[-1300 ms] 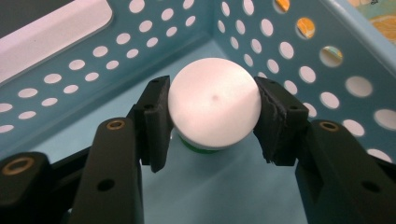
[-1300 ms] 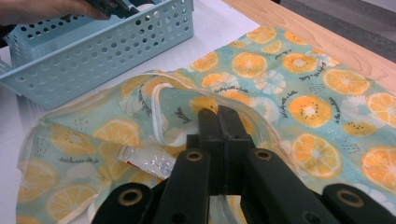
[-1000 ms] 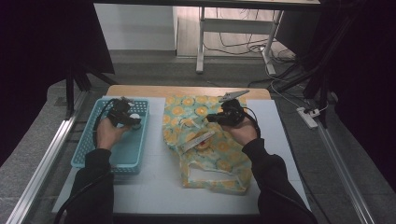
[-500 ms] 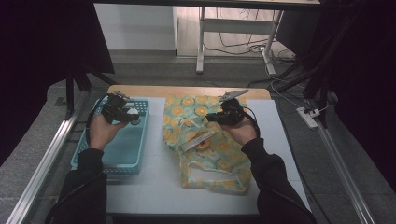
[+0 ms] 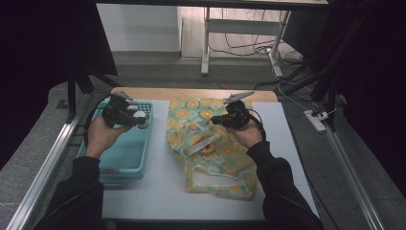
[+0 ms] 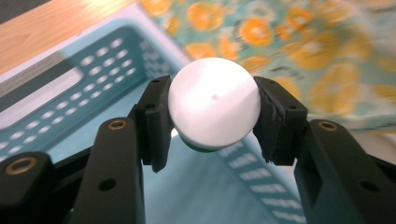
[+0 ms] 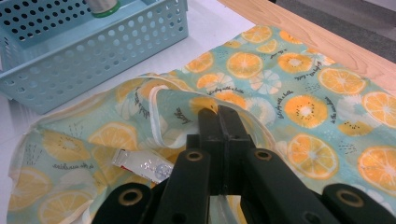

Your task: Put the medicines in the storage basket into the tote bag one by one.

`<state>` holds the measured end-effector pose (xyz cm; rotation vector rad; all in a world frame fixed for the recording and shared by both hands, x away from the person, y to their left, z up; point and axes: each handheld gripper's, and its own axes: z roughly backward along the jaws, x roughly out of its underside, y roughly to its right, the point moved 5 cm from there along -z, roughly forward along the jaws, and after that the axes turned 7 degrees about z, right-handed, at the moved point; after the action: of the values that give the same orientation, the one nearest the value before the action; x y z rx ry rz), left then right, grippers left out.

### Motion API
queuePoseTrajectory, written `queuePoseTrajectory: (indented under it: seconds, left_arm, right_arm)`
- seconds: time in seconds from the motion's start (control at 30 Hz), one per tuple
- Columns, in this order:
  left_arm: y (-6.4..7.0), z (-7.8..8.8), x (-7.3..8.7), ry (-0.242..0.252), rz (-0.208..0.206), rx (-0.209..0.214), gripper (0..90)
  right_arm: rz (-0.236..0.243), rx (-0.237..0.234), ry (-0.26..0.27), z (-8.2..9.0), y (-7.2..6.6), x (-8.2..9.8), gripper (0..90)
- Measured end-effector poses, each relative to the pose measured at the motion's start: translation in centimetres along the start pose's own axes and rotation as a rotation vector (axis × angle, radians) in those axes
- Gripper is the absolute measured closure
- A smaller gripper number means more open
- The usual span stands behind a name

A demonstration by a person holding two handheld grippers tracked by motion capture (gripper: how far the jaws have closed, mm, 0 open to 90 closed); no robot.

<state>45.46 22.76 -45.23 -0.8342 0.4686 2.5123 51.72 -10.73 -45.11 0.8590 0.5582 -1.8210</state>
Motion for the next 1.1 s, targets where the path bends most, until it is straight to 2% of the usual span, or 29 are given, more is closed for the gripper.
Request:
queuePoseTrajectory:
  seconds: [0.37,0.63,0.9,1.03,1.1]
  left_arm:
    - [5.4,0.4,-1.5,0.018,-0.106,0.108,50.6]
    - [9.8,-0.5,-2.5,0.003,-0.199,0.178,50.6]
    - [13.5,-2.2,-3.7,-0.004,-0.257,0.248,50.6]
    - [15.2,-3.7,-4.1,-0.018,-0.288,0.27,50.6]
    - [15.9,-4.5,-4.3,-0.028,-0.305,0.267,50.6]
  right_arm:
    - [-0.001,0.003,-0.004,-0.1,0.0,0.0,89.8]
    - [-0.003,0.007,-0.001,0.0,0.1,0.0,89.9]
    - [-0.006,0.012,-0.002,0.0,0.2,0.0,89.8]
    - [-0.007,0.013,-0.005,-0.2,0.2,0.1,89.8]
    - [-0.007,0.013,-0.004,-0.2,0.2,0.1,89.8]
